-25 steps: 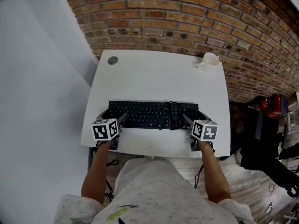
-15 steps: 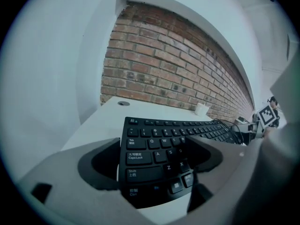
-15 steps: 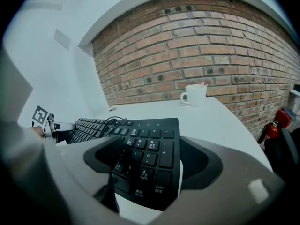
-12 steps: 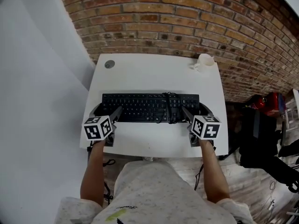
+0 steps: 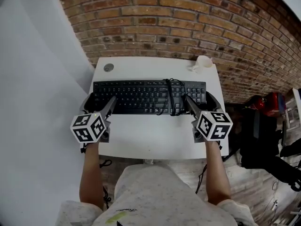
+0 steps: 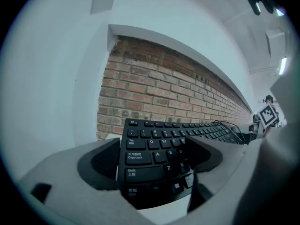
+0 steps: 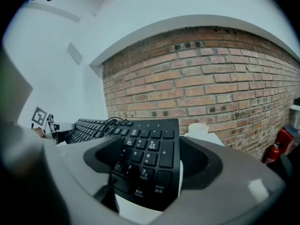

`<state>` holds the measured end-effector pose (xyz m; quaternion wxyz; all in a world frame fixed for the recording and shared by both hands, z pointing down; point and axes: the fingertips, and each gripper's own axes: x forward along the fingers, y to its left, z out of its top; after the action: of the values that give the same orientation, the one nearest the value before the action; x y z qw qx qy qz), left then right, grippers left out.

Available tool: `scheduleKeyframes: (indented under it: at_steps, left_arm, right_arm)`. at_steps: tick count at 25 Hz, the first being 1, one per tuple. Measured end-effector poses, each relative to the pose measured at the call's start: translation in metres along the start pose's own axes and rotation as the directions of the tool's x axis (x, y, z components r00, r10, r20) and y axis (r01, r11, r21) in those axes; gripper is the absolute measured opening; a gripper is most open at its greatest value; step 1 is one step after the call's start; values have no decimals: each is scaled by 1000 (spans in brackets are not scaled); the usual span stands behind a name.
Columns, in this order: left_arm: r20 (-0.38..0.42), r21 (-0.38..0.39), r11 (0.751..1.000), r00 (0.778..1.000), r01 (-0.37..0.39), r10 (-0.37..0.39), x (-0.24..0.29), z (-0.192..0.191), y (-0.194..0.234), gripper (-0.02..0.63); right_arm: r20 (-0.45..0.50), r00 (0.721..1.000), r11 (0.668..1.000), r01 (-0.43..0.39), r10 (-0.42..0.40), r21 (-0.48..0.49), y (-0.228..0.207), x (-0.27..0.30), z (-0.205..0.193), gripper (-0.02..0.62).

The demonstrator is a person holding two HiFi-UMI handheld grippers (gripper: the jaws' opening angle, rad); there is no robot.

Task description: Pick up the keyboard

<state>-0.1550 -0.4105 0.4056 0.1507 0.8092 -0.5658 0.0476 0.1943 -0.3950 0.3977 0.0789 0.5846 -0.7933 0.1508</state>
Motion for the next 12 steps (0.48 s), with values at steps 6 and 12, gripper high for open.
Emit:
scheduleKeyframes:
  at_steps: [6,12]
  left_arm:
    - [107,36,999,994,16,-19,-11,47,-9,425]
    - [218,32,999,976,18,-25,-30,84,-16,431]
  right_arm:
    - [104,995,999,4,-1,-34,8,-16,44,388]
    - [201,980,997,8,8,-79,22,-36,84,388]
